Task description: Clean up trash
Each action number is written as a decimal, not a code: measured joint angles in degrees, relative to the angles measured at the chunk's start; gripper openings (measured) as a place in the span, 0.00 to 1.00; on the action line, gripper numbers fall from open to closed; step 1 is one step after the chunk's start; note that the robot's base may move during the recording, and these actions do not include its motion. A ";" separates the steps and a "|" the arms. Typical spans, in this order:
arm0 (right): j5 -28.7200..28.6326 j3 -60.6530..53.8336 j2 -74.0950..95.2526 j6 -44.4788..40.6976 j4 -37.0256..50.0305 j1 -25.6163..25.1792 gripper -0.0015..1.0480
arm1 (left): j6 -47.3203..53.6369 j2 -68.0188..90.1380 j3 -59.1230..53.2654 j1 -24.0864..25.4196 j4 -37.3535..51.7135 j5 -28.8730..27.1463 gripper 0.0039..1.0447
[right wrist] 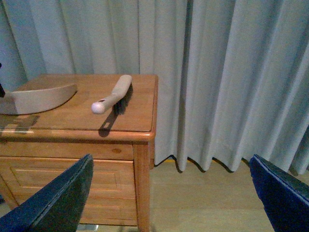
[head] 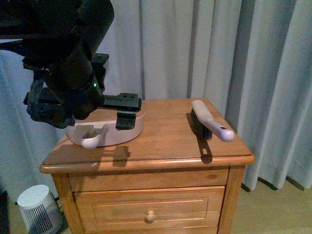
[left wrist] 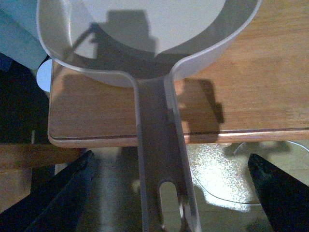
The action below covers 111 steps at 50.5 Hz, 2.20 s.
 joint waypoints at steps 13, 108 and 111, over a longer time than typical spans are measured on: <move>0.02 0.00 0.00 0.00 0.00 0.00 0.93 | 0.09 3.63 1.42 0.39 0.74 -0.33 0.93; 0.02 0.00 0.00 0.00 0.00 0.00 0.93 | 4.22 9.18 0.33 3.69 6.78 -0.63 0.24; 0.02 0.00 0.00 0.00 0.00 0.00 0.93 | 4.22 9.18 0.33 3.78 6.86 -0.48 0.23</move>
